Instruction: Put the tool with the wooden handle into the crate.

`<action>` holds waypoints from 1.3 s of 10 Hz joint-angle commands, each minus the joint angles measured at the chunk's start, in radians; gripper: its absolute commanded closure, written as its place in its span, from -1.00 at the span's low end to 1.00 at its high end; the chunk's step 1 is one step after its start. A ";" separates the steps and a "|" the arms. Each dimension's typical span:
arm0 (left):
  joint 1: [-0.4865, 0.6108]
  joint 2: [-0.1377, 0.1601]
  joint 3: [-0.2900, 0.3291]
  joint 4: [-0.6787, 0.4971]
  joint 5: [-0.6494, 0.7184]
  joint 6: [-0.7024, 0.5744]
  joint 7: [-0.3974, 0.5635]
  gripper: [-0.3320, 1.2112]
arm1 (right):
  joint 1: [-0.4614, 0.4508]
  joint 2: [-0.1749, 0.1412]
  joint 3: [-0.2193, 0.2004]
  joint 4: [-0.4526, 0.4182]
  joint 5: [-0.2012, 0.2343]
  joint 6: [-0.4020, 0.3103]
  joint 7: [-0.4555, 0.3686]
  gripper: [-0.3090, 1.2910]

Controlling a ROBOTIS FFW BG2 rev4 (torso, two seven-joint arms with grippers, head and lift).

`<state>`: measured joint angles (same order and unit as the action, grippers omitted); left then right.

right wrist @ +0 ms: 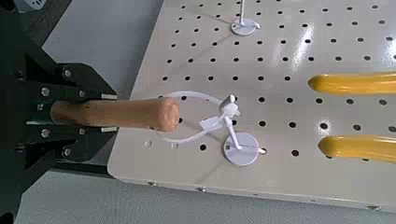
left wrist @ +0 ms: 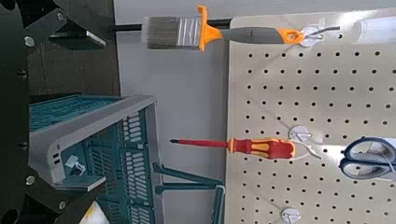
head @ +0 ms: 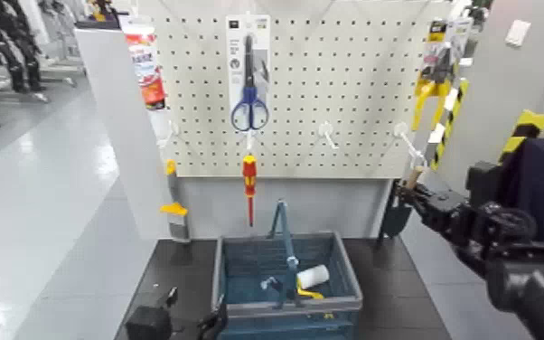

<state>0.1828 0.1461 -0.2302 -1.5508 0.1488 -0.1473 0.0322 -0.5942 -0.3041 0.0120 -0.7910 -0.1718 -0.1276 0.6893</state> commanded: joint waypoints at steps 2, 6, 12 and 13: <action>0.001 0.000 0.000 0.000 0.000 0.000 0.000 -0.22 | 0.022 0.002 -0.010 -0.043 -0.002 0.006 0.001 0.94; 0.004 0.000 0.002 -0.003 0.000 0.006 -0.002 -0.22 | 0.136 0.019 -0.055 -0.252 -0.014 0.059 -0.020 0.94; 0.007 0.000 0.002 -0.006 0.000 0.015 -0.005 -0.22 | 0.301 0.053 -0.084 -0.583 -0.100 0.255 -0.070 0.94; 0.007 0.000 0.002 -0.008 0.000 0.015 -0.003 -0.22 | 0.317 0.060 -0.083 -0.625 -0.118 0.272 -0.071 0.94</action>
<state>0.1902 0.1457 -0.2284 -1.5579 0.1488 -0.1317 0.0286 -0.2865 -0.2479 -0.0716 -1.3935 -0.2804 0.1351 0.6180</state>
